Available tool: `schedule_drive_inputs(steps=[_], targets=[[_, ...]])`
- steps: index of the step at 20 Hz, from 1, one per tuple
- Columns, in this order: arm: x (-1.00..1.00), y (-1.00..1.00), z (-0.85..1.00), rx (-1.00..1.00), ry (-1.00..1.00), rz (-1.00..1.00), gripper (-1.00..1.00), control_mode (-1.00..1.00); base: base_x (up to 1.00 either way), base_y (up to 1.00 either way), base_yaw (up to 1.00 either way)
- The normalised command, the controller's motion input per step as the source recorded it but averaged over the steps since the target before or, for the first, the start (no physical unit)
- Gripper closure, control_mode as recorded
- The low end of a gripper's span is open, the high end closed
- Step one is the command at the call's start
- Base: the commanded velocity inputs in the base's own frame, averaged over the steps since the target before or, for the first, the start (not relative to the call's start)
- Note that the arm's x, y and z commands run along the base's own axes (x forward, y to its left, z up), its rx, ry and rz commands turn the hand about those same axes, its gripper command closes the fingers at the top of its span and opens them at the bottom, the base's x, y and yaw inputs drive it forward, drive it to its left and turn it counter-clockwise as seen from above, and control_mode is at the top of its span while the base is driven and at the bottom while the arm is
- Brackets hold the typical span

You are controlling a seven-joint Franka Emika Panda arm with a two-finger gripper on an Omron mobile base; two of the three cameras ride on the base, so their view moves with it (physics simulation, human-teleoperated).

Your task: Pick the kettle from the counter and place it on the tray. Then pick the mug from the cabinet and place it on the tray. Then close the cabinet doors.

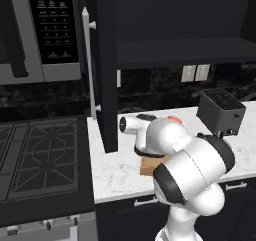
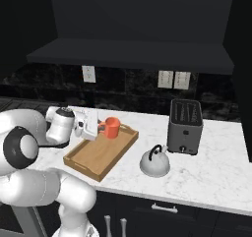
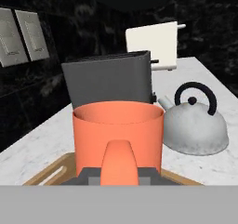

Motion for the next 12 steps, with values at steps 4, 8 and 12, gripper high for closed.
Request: schedule_drive_inputs(steps=[4,8,12], targets=[[0.31,0.0,-0.46,-0.03,0.0,-0.01,1.0,-1.0,0.0,0.0,0.0],[0.16,0.0,-0.52,-0.04,0.0,-0.04,1.0,-1.0,0.0,0.0,0.0],[-0.02,0.0,-0.6,-0.01,-0.07,-0.03,1.0,-1.0,0.0,0.0,0.0]])
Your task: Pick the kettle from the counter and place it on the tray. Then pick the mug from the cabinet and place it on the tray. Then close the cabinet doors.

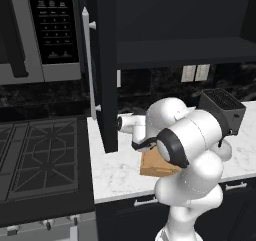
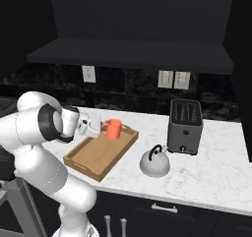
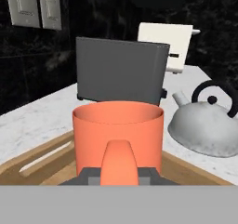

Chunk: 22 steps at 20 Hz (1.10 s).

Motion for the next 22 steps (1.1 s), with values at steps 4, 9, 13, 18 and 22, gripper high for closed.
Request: schedule_drive_inputs(steps=[4,9,13,18,22], targets=[[0.06,0.0,-0.56,0.0,-0.03,-0.06,1.0,-1.0,0.0,0.0,0.0],[0.1,0.0,-0.58,0.0,-0.12,-0.04,1.0,-1.0,0.0,0.0,0.0],[0.05,0.0,-0.62,0.0,-0.25,-0.04,1.0,-1.0,0.0,0.0,0.0],[0.04,0.0,-0.66,0.0,-0.31,-0.06,1.0,-1.0,0.0,0.0,0.0],[0.16,0.0,-0.73,-0.02,-0.23,-0.1,1.0,-1.0,0.0,0.0,0.0]])
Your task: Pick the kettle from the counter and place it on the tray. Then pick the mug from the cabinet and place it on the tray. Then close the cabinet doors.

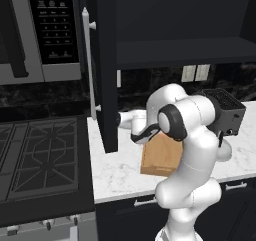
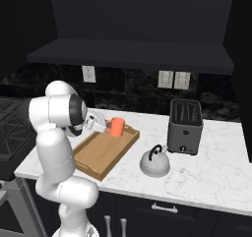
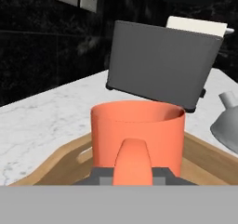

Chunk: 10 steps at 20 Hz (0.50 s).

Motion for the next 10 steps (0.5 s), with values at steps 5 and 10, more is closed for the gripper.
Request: schedule_drive_inputs(steps=[5,10], targets=[[-0.02,0.03,-0.81,-0.01,-0.19,-0.06,1.0,-1.0,0.0,0.0,0.0],[-0.39,0.01,-0.68,0.01,-0.21,-0.04,1.0,-1.0,0.0,0.0,0.0]])
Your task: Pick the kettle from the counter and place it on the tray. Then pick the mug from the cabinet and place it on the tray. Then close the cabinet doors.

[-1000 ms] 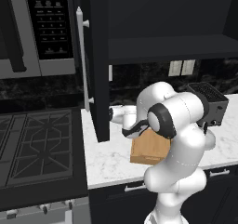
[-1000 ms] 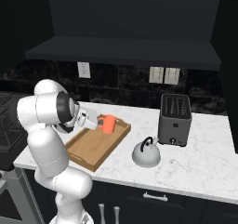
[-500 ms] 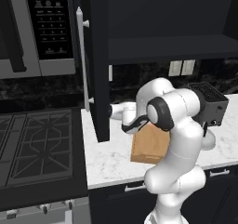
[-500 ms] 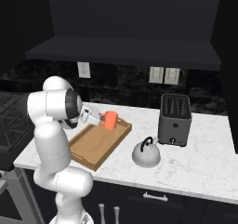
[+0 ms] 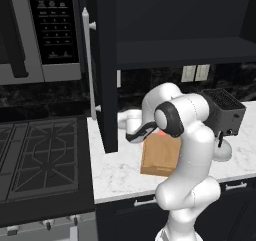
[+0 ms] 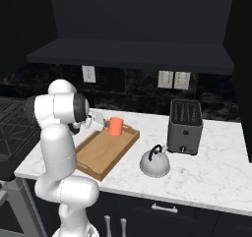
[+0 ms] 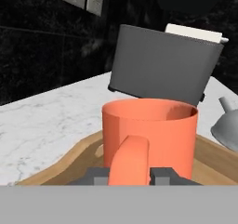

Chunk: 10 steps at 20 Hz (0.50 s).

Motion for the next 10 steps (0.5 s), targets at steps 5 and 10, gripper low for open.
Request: schedule_drive_inputs(steps=[5,10], targets=[[-0.58,-0.01,-0.52,0.04,-0.19,-0.07,1.0,-1.0,0.0,0.0,0.0],[-0.61,-0.08,-0.37,0.05,-0.08,-0.07,1.0,-1.0,0.0,0.0,0.0]])
